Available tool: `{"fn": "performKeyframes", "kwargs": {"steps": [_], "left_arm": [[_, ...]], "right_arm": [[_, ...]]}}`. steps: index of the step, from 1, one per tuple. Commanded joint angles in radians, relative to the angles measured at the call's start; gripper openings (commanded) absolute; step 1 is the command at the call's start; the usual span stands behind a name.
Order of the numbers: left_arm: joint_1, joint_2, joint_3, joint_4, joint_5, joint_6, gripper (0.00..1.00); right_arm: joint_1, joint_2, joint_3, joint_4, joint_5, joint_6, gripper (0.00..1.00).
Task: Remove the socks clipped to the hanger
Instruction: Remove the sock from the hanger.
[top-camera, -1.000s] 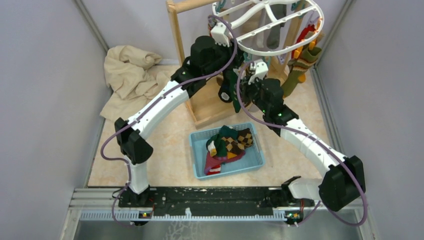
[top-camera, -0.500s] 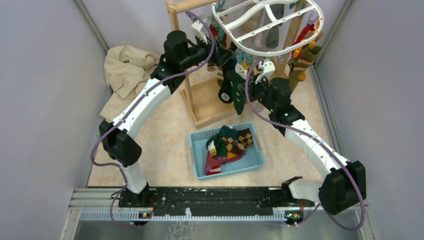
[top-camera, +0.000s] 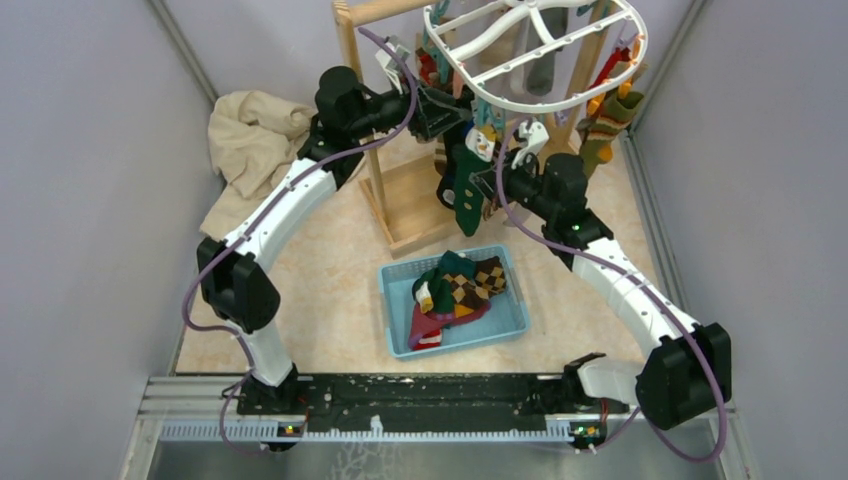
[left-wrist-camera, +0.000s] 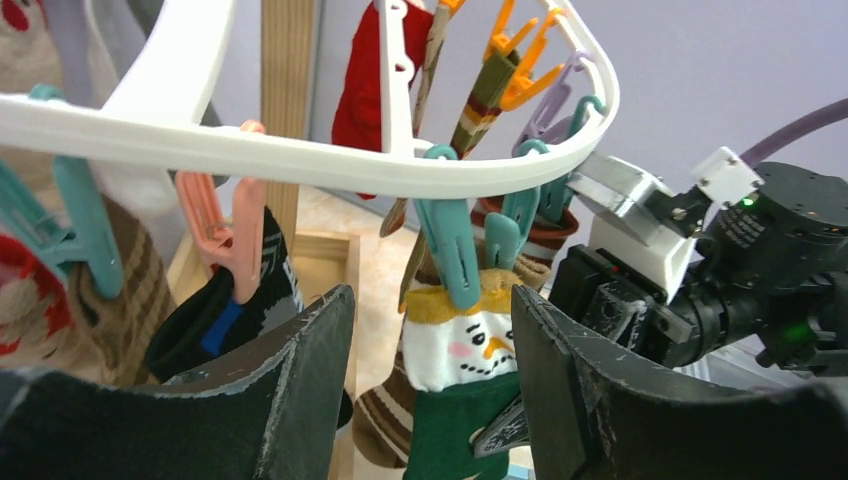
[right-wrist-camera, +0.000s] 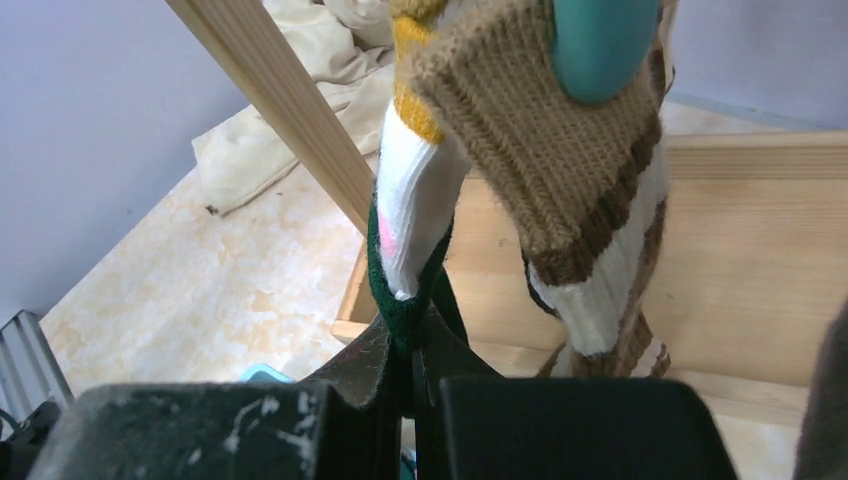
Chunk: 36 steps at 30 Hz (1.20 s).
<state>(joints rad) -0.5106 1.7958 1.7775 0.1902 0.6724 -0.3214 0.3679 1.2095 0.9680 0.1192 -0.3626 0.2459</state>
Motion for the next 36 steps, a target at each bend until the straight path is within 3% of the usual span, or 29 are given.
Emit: {"fn": "performKeyframes", "kwargs": {"steps": [1,9,13,19,28,36], "left_arm": [[0.000,0.027,0.014,0.101,0.071,-0.050,0.65],[0.000,-0.043,-0.015,-0.010,-0.038,0.032,0.64],[-0.002,-0.061,-0.013,-0.054,-0.103,0.062,0.63],[-0.029,-0.054,0.005,-0.077,-0.230,0.095,0.61],[-0.050,0.034,0.119,-0.082,-0.265,0.116,0.61],[-0.052,0.031,0.138,-0.119,-0.287,0.132,0.61]], "right_arm": [[-0.011,-0.012,0.004,0.008,-0.037,0.016,0.00],[-0.037,-0.060,0.044,-0.199,0.328,-0.015,0.00],[-0.092,-0.070,0.056,-0.232,0.391,0.023,0.00],[-0.129,-0.044,0.112,-0.268,0.418,0.030,0.00],[-0.169,0.001,0.184,-0.304,0.413,0.022,0.00],[-0.177,-0.039,0.142,-0.279,0.292,0.040,0.00]]}}
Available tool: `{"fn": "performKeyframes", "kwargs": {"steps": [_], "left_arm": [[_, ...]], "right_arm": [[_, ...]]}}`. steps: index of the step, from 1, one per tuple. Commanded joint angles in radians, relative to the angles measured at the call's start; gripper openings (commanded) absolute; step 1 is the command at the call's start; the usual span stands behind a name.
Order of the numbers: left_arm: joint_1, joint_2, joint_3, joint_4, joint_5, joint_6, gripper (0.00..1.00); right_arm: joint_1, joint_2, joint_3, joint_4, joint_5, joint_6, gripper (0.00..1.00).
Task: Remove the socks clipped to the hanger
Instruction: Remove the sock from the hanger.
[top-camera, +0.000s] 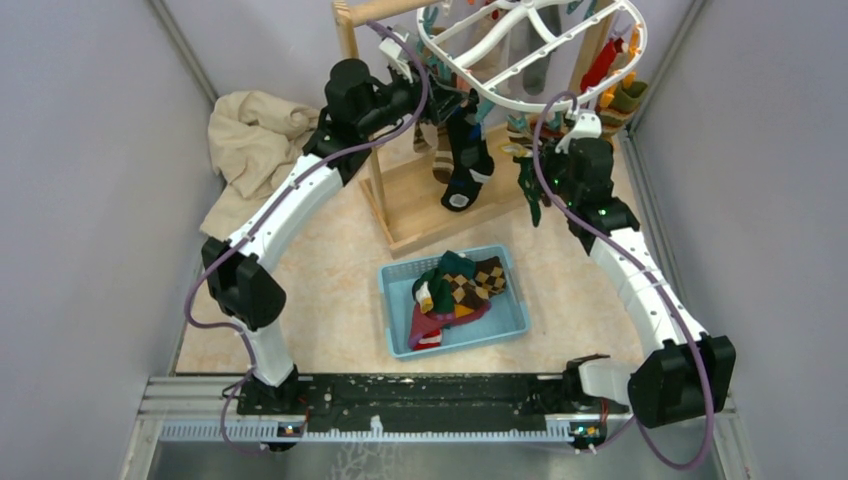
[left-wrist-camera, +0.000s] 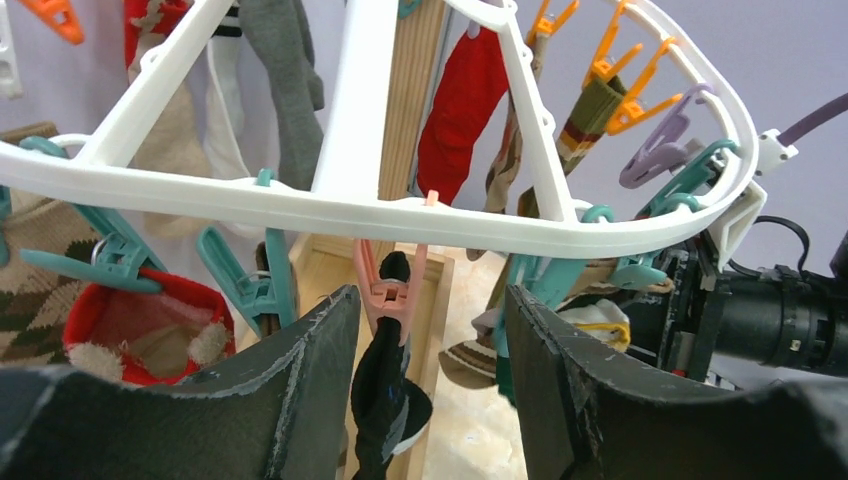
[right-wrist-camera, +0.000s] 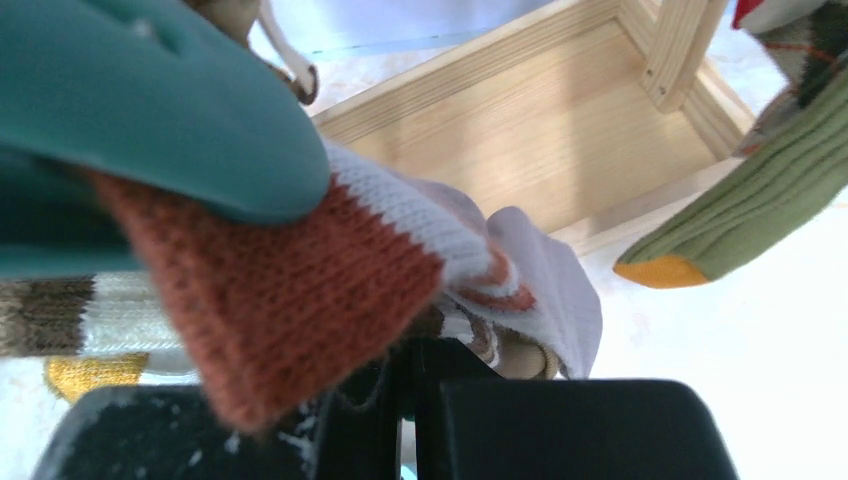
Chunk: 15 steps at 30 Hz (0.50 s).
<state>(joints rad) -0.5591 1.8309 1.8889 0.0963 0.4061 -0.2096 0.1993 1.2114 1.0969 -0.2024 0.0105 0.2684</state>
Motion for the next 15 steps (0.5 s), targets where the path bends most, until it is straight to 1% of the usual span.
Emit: {"fn": "performKeyframes", "kwargs": {"steps": [1,4,9,12,15], "left_arm": [[-0.003,-0.012,0.016,-0.026,-0.015,0.020,0.61],[-0.010,-0.028,-0.007,-0.037,0.003,0.026,0.62],[-0.034,-0.019,-0.011,-0.035,0.044,0.025,0.62],[-0.056,-0.009,0.003,-0.043,0.037,0.030,0.62],[-0.075,-0.008,0.012,-0.059,0.026,0.037,0.62]], "right_arm": [[-0.009,-0.056,-0.002,0.046,-0.104,0.027,0.00],[-0.009,-0.109,-0.049,0.044,-0.196,0.046,0.00],[-0.004,-0.186,-0.090,0.007,-0.294,0.088,0.00],[0.027,-0.207,-0.079,-0.048,-0.327,0.098,0.00],[0.086,-0.225,-0.064,-0.121,-0.336,0.089,0.00]]}}
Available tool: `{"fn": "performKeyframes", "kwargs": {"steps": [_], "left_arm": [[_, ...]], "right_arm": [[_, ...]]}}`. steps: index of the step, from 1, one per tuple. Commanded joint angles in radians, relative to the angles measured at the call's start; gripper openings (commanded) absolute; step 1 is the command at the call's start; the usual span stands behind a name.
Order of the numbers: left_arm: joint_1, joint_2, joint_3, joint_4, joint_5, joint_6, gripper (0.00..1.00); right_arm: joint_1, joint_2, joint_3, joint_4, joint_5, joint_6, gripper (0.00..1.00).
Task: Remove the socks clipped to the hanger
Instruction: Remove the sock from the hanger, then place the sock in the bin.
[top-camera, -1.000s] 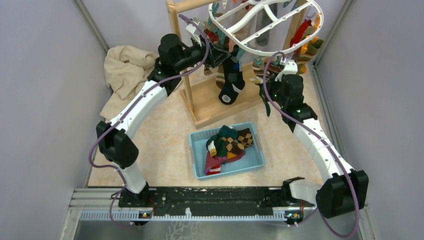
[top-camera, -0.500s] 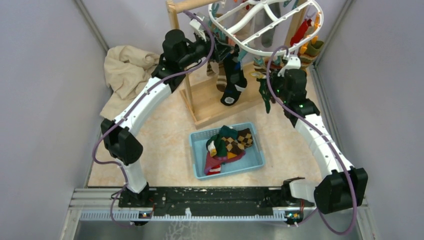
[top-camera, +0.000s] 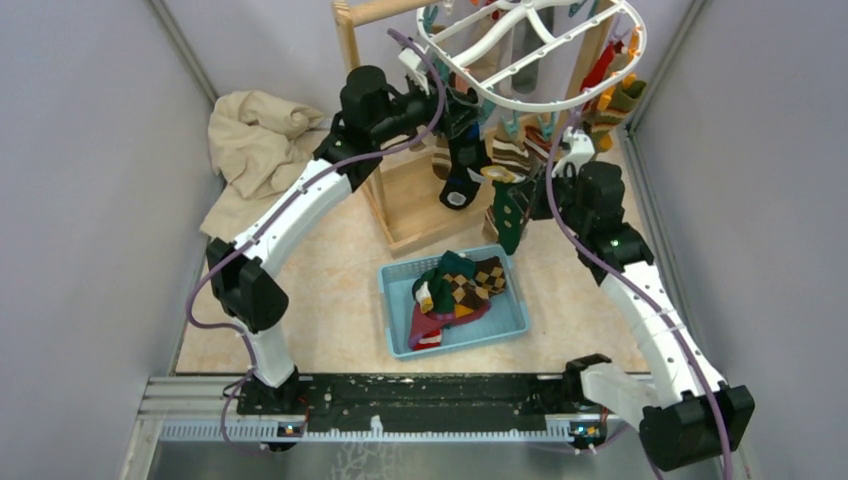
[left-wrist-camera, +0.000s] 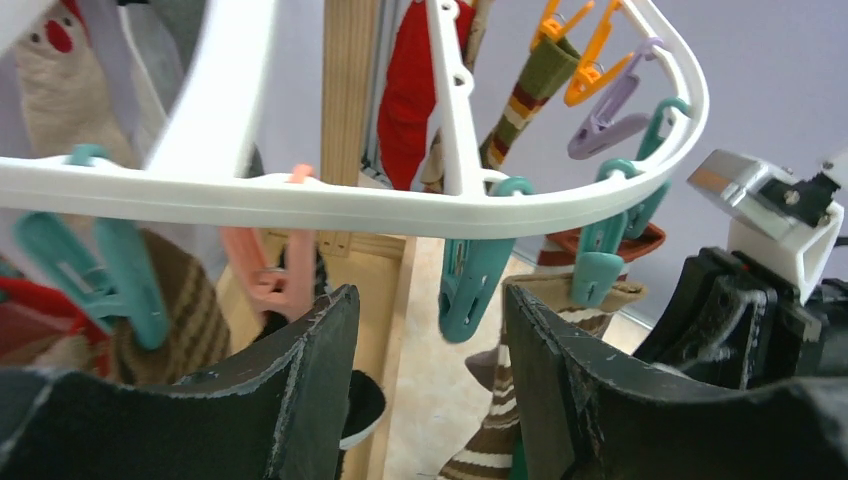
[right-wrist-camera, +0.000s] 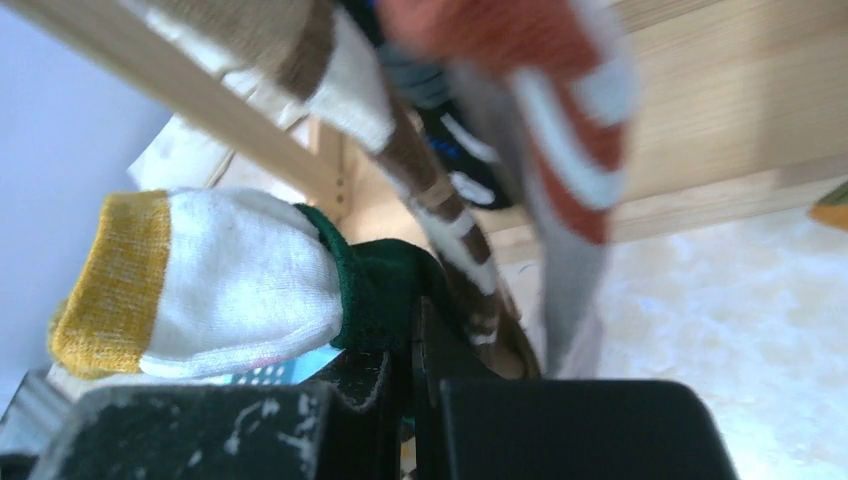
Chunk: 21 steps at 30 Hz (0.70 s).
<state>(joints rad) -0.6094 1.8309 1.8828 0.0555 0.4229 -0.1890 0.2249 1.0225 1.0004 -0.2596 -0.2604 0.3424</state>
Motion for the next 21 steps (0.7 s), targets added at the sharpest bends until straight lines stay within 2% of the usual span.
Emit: {"fn": "performKeyframes", "kwargs": {"steps": [1,6,13,21], "left_arm": [[-0.030,-0.011,0.019,-0.023,0.007,0.019,0.62],[-0.052,-0.024,0.015,-0.051,-0.007,0.034,0.62],[-0.061,-0.079,-0.058,-0.051,-0.040,0.042,0.62],[-0.062,-0.155,-0.138,-0.074,-0.089,0.044,0.62]], "right_arm": [[0.083,-0.045,0.030,-0.085,-0.070,0.014,0.00],[0.206,-0.105,-0.042,-0.150,-0.087,0.036,0.00],[0.273,-0.174,-0.128,-0.175,-0.107,0.067,0.00],[0.347,-0.105,-0.221,-0.133,-0.075,0.072,0.00]]}}
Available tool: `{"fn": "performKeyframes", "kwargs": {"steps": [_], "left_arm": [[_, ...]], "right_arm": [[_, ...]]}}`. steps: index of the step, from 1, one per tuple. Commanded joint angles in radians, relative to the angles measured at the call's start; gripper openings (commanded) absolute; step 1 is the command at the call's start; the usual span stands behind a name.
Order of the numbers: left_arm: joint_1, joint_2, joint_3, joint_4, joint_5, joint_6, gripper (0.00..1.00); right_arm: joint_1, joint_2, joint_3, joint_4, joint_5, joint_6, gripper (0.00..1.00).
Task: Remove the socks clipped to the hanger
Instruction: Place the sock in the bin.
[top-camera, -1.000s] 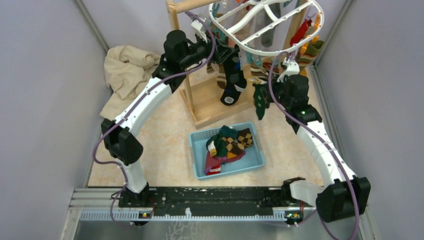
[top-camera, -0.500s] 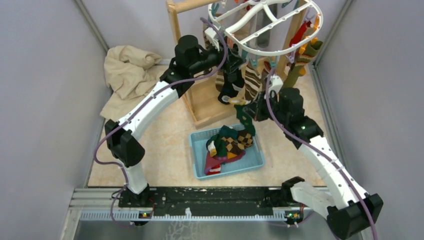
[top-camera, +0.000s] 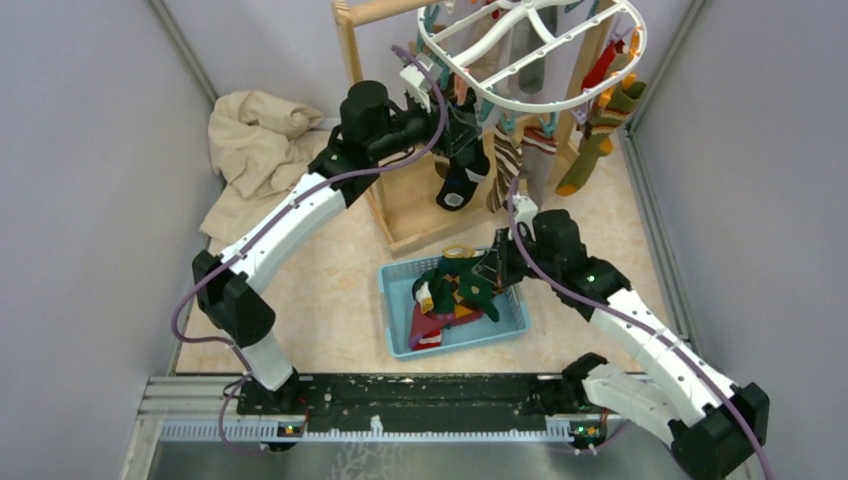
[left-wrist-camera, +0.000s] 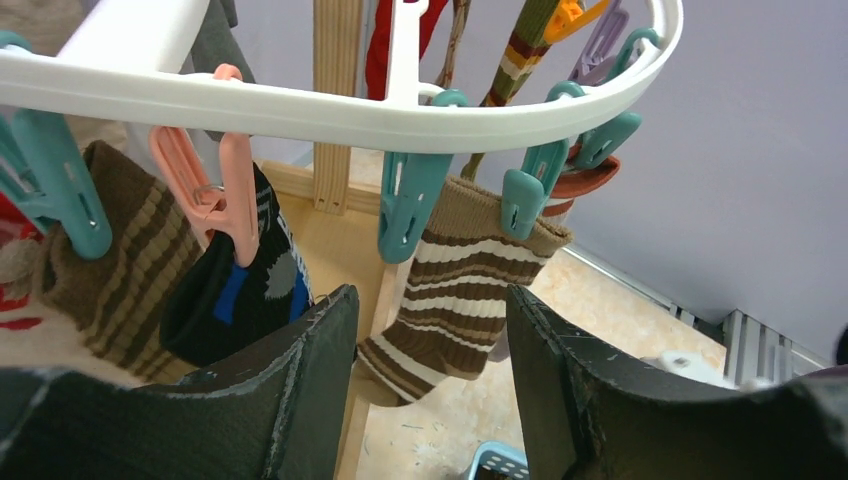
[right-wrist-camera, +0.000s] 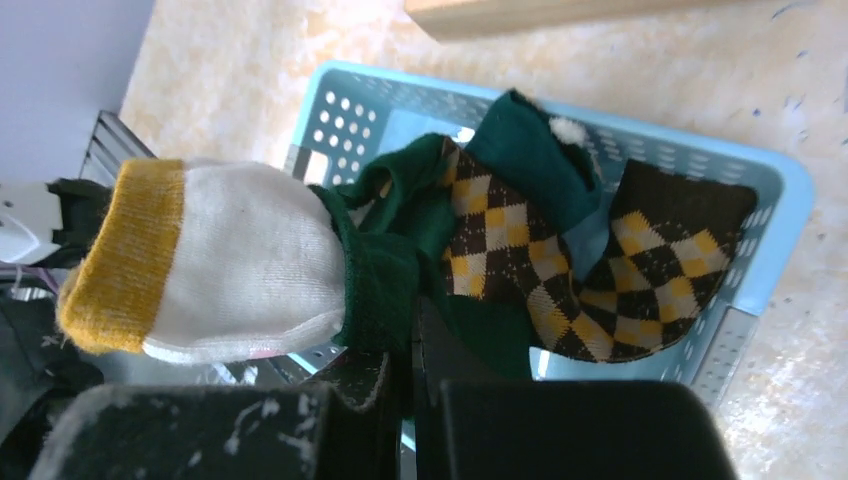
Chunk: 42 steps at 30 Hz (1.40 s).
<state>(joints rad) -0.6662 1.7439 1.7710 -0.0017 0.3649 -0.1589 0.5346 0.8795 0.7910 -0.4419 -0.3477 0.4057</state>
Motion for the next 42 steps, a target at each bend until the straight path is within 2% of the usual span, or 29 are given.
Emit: {"fn": "performKeyframes", "kwargs": {"steps": [1,6,9,12,18,24,27,30,34,39,42], "left_arm": [[-0.006,-0.074,-0.033,-0.027,-0.038,0.017,0.62],[-0.006,-0.114,-0.066,-0.038,-0.066,0.025,0.62],[-0.006,-0.128,-0.078,-0.045,-0.078,0.028,0.63],[-0.004,-0.136,-0.082,-0.058,-0.095,0.036,0.63],[-0.001,-0.159,-0.104,-0.060,-0.143,0.038,0.64],[0.011,-0.188,-0.119,-0.067,-0.188,0.030,0.64],[0.013,-0.203,-0.126,-0.083,-0.250,0.026,0.64],[0.014,-0.221,-0.143,-0.086,-0.333,0.018,0.65],[0.015,-0.239,-0.159,-0.080,-0.356,0.015,0.65],[0.017,-0.212,-0.115,-0.075,-0.328,0.021,0.65],[0.016,-0.163,-0.066,-0.085,-0.321,0.034,0.65]], "right_arm": [[0.051,0.050,-0.013,0.045,0.023,0.004,0.00],[0.126,0.122,-0.017,0.022,0.052,-0.022,0.04],[0.144,0.145,-0.016,0.000,0.057,-0.038,0.21],[0.144,0.127,0.010,-0.025,0.090,-0.047,0.35],[0.145,0.127,0.199,-0.127,0.125,-0.104,0.53],[0.144,0.159,0.358,-0.175,0.167,-0.130,0.55],[0.144,0.182,0.417,-0.153,0.244,-0.138,0.54],[0.145,0.210,0.474,-0.087,0.352,-0.146,0.52],[0.145,0.292,0.544,0.039,0.446,-0.165,0.50],[0.135,0.403,0.623,0.154,0.511,-0.189,0.48],[0.086,0.466,0.709,0.176,0.486,-0.179,0.48]]}}
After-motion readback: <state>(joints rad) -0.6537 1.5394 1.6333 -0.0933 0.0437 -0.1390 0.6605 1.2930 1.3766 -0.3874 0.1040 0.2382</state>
